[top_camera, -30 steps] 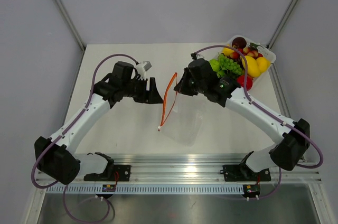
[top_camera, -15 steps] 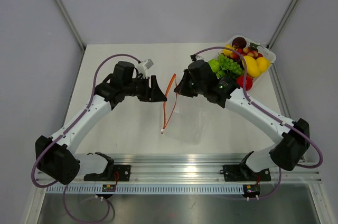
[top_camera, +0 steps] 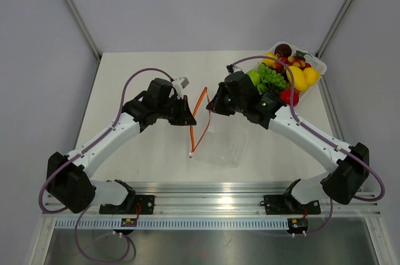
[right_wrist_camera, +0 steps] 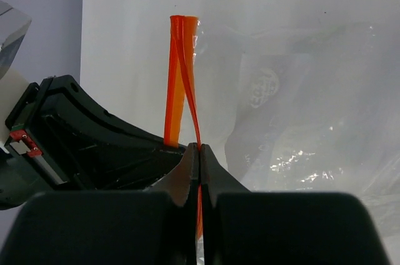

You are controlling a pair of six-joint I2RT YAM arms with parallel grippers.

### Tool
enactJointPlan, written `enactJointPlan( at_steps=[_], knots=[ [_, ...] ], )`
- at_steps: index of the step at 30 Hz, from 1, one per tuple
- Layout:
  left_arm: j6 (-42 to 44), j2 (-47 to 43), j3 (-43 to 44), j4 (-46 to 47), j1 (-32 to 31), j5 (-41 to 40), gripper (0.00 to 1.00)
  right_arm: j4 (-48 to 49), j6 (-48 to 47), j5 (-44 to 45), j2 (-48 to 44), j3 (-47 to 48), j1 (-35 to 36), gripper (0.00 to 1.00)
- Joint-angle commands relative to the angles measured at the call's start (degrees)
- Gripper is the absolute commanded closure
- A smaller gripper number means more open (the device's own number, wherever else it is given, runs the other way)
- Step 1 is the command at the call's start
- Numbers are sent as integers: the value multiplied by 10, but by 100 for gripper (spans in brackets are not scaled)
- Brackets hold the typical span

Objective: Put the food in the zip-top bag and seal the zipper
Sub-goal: Open the zipper of the food storage bag.

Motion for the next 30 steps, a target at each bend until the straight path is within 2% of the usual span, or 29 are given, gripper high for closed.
enactJointPlan(
  at_steps=[1,4,5,8,10,13,17,18,20,25,28,29,30],
  knots=[
    [19,-30,44,-27,11,-67,100,16,-11,-5,-22,-2,0,100],
    [40,-55,83,-56,41,-97,100,18,-15,-13,-20,1,0,100],
    [70,-58,103,-86,48,-151,100,20,-16,-14,-19,-2,0,100],
    [132,-44,241,-180,55,-271,100,34,-18,-35,-6,-1,0,100],
    [153,-29,334,-222,54,-293,100,43,-19,-41,12,9,0,100],
    [154,-21,369,-239,55,-270,100,66,-14,-46,29,6,0,100],
    [127,-34,293,-217,42,-209,100,74,-11,-38,40,-6,0,100],
    [119,-38,233,-206,38,-208,100,76,-14,-32,45,-14,0,100],
    [101,-40,166,-185,27,-186,100,63,-18,-23,54,-17,-1,100],
    [67,-26,102,-141,-14,-163,100,41,-26,-2,74,-29,-17,100],
    [51,0,106,-124,-32,-167,100,16,-34,24,75,-24,-31,90],
    [48,21,112,-120,-35,-165,100,12,-37,27,74,-22,-45,85],
    [45,32,127,-116,-40,-166,100,-2,-42,30,71,-20,-52,76]
  ],
)
